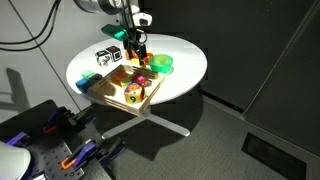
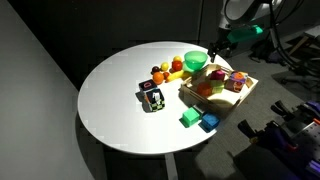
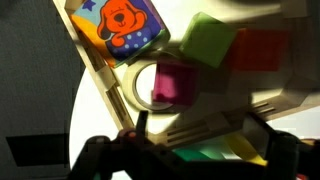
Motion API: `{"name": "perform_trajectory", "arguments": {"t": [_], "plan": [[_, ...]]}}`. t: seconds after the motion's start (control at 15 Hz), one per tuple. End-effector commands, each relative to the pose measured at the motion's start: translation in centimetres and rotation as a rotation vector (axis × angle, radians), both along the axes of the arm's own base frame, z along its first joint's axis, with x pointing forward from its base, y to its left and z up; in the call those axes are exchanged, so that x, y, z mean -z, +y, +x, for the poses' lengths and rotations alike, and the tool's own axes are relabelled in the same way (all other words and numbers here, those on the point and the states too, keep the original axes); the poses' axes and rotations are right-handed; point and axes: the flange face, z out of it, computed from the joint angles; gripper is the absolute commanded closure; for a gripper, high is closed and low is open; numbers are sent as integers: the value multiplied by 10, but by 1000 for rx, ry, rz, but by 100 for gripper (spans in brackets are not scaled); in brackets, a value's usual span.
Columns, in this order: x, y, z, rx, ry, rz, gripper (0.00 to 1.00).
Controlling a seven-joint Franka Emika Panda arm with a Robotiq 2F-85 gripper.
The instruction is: Pick up the pink block and put it in the tray
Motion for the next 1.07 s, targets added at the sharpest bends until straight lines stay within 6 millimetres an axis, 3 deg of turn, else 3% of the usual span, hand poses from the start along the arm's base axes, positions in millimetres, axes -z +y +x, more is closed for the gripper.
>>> {"name": "perform_trajectory", "arguments": {"t": [0.0,0.4,1.0], "plan": [[-30,12,-25,-27,-50,20,0],[-69,34,-50,-88,-79,27,0],[-111,60,-90,-209,53,54,0]]}}
